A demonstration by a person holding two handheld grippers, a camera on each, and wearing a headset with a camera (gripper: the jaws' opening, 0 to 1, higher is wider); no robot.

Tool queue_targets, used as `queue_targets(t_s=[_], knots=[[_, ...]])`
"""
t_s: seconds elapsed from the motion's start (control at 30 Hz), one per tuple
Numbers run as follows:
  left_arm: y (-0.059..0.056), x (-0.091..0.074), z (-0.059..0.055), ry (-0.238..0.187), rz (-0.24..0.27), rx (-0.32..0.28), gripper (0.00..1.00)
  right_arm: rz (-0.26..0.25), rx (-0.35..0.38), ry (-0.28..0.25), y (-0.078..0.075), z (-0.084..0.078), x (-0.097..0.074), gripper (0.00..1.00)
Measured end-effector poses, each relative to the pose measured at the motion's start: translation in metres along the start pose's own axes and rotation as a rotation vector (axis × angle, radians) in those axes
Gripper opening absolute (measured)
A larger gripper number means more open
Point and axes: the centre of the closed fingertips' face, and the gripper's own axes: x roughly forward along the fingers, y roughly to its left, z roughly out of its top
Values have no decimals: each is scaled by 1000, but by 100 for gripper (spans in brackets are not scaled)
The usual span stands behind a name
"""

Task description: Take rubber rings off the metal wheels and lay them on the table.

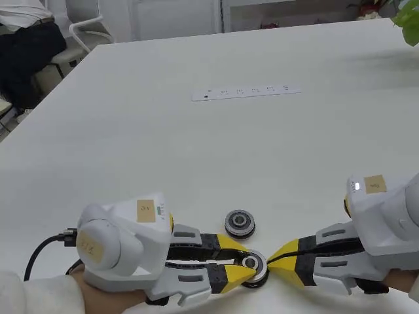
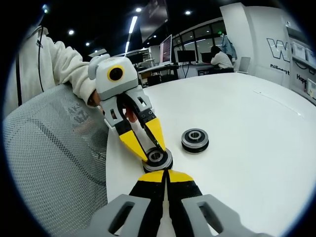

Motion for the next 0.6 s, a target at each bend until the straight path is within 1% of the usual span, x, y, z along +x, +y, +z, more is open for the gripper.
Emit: queue_targets(t_s=[0.1,0.13,0.17,0.23,0.37,0.53,0.6], knots=[[0,0,0,-3,0,-2,13,4,29,0,-1,-1,1,0],[0,0,0,-4,1,-1,13,11,64,-5,0,-1,1,0],[0,0,0,-4,1,-1,13,19,117,-12,0,-1,1,0],[0,0,0,-5,0,-1,13,27,152,-20,-2,-1,1,0],[0,0,0,-7,-3,0,13,31,181,-25,0,0,0,0],[0,0,0,-7,-4,0,13,45,266,-46,3,4,-1,0],[-1,0,0,-7,-5,0,13,46,262,-44,3,3,-1,0]])
